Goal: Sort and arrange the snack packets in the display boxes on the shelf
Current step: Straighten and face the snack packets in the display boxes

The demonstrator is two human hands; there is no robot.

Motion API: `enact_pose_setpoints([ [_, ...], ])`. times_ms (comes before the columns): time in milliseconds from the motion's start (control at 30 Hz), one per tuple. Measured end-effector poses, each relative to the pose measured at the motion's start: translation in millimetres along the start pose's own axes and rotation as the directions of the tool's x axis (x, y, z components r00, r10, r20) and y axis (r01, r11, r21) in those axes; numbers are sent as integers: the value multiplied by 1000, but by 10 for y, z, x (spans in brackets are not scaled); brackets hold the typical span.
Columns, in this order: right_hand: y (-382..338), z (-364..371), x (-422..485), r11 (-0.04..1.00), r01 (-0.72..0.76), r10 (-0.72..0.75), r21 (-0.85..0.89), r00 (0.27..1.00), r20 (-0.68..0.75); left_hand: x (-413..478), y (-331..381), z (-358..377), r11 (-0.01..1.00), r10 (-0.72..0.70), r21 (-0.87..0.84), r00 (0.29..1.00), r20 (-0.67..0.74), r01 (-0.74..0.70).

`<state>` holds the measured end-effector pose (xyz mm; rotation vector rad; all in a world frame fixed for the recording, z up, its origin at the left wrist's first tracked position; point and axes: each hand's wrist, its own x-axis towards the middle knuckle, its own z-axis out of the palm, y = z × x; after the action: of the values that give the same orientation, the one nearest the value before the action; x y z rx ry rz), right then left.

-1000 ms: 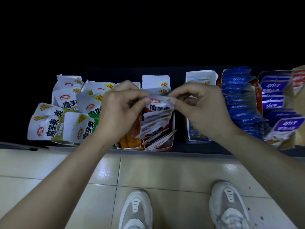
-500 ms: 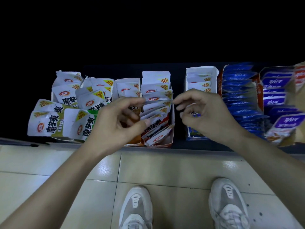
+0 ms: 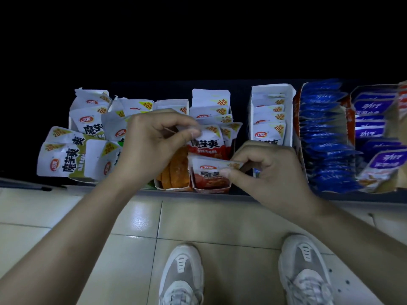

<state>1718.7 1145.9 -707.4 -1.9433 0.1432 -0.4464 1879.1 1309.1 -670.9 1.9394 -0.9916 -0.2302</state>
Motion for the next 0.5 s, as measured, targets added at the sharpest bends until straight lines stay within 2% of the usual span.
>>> enact_pose_setpoints([
  [167,102,44,-116,994,-55,62,-94,995,75,-39,-61,28,995,-93,-23,991,98,95],
  [267,111,35,-131,993,-104,105,-47,994,16,-147,-32,47,993,-110,-46,993,-40,108],
  [333,92,20,-126,995,-99,98,-27,994,-40,-227,1,27,993,-94,-80,991,-91,87],
  [433,70,17,-113,995,-94,95,16,992,-88,-353,24,38,997,-22,-76,1000,17,23],
  [500,49,8,-109,987,-128,138,101,985,-101,-435,-11,62,999,50,-6,997,54,-50],
])
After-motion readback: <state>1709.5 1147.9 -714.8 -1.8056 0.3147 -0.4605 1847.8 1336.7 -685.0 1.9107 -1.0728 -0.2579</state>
